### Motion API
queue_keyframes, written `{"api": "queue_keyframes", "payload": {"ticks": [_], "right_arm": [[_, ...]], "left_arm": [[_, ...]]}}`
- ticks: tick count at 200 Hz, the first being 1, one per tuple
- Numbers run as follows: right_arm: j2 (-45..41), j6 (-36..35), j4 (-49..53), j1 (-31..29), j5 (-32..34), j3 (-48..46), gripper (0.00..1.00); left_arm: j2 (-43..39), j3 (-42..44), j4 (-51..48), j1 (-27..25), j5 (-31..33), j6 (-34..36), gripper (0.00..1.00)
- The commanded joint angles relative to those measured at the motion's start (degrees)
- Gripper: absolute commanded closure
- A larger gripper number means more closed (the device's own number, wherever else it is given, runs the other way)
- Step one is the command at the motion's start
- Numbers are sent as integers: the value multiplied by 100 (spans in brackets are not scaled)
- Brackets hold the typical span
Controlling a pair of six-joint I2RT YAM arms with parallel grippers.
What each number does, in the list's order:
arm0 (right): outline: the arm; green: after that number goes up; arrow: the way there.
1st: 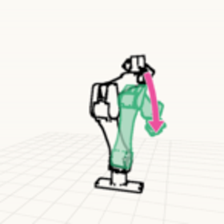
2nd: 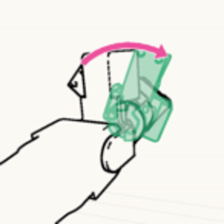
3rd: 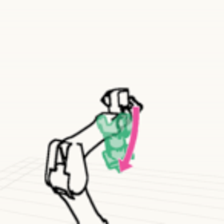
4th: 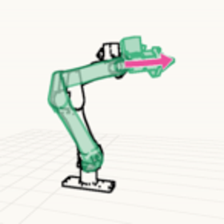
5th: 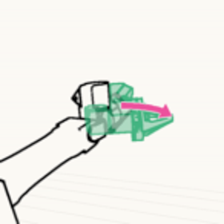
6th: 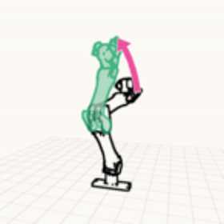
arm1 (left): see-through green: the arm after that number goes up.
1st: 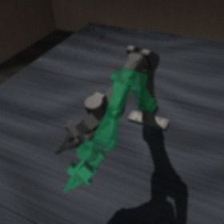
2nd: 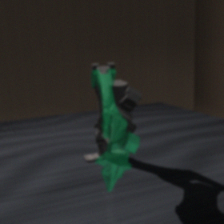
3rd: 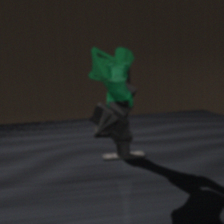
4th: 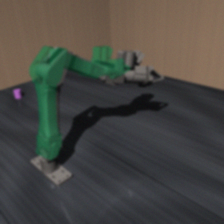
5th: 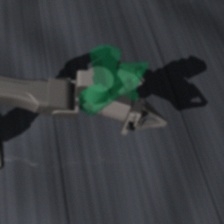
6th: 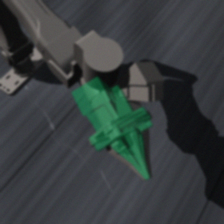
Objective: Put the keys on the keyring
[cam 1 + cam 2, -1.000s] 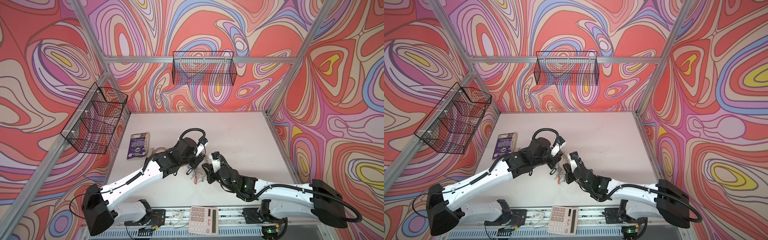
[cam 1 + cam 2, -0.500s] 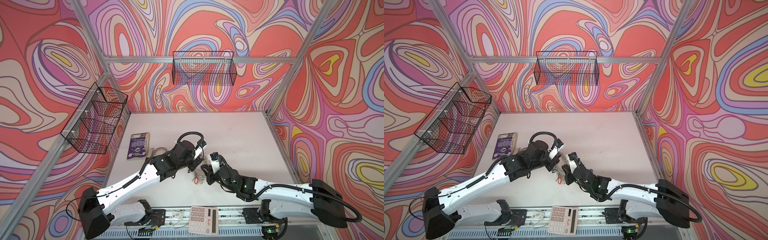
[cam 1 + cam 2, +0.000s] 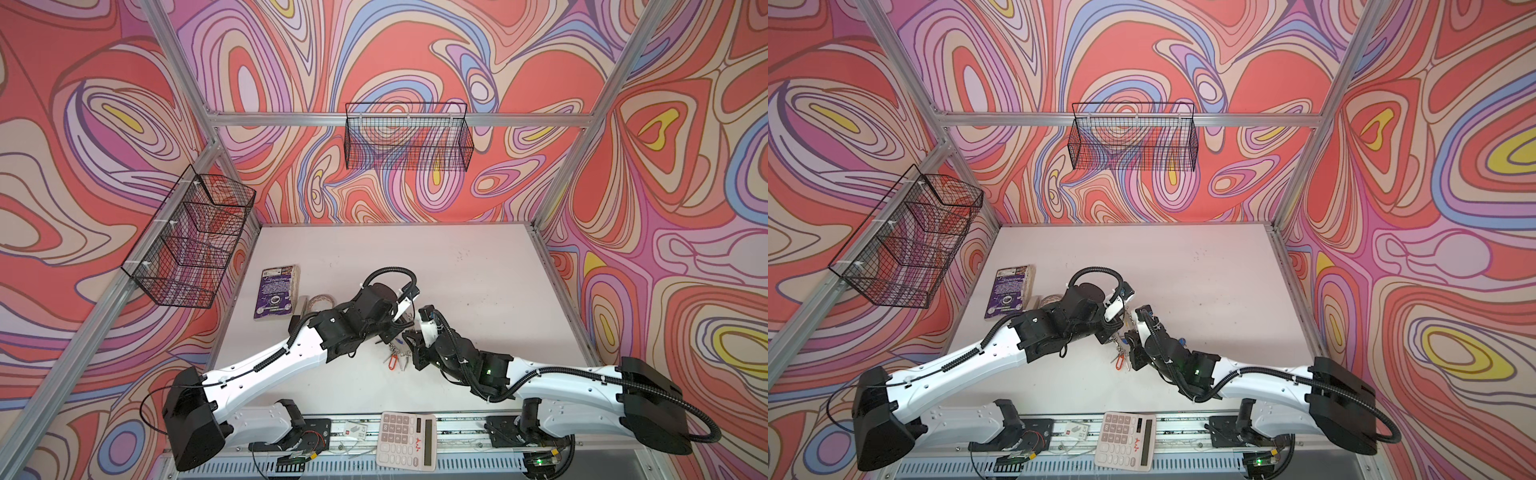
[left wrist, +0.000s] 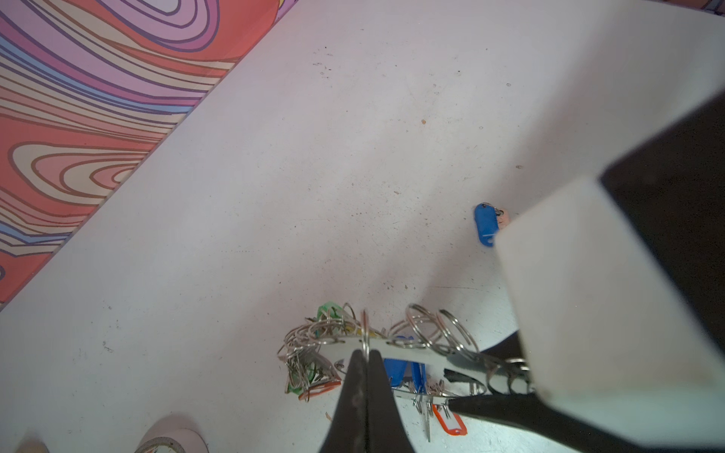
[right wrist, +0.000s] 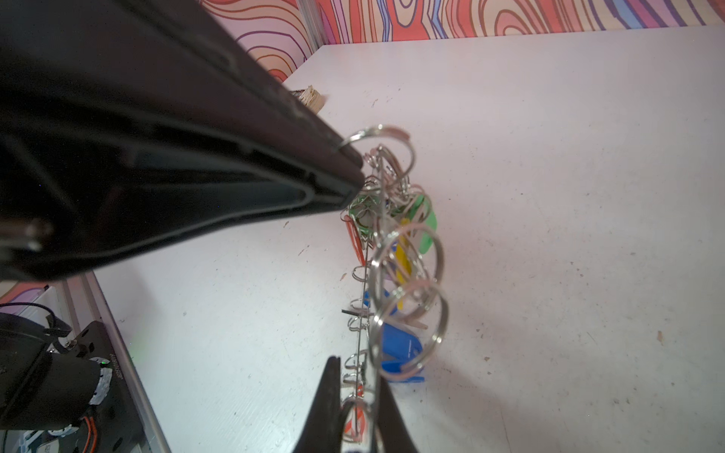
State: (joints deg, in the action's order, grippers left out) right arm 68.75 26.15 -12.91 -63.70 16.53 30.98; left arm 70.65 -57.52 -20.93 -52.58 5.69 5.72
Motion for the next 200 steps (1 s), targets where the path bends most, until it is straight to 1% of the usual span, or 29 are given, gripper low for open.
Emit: {"api": "queue_keyframes", "payload": {"ticks": [1,22,35,66,86,116,128,145,154,157,168,181,200], "right_arm": [[46,4,-47,22,-112,97,100],[-17,5,-159,17,-225,27,100],[-46,-37,-160,14,-309,30,100],[-104,-92,-175,17,-486,35,100],[-272,-75,-279,19,-554,-61,100],[-689,-146,-182,23,-533,-203,100],[-861,-188,-141,24,-562,-239,94],[-1014,-239,-43,27,-628,-234,88],[-1051,-267,33,33,-689,-203,82],[-1059,-276,60,40,-713,-192,80],[-1112,-277,127,63,-805,-172,75],[-1206,-272,120,160,-1041,-202,68],[-1388,-242,103,493,-1559,-272,58]], "left_arm": [[-156,133,953,-96,48,-402,100],[-361,667,1893,-95,69,-773,100],[-408,851,2351,-95,244,-914,100],[-346,1219,3252,-95,313,-1101,100],[-357,1697,4088,-95,368,-1213,100],[-409,2371,5461,-95,427,-1200,100],[-375,2556,6013,-96,400,-1159,100],[-243,2720,6663,-95,243,-1090,100],[-163,2737,7023,-95,196,-1087,100],[-128,2931,7144,-95,202,-1086,100],[-6,3041,7560,-95,155,-1083,100],[96,3114,7903,-95,91,-1079,100],[249,3248,8449,-95,74,-1075,100]]}}
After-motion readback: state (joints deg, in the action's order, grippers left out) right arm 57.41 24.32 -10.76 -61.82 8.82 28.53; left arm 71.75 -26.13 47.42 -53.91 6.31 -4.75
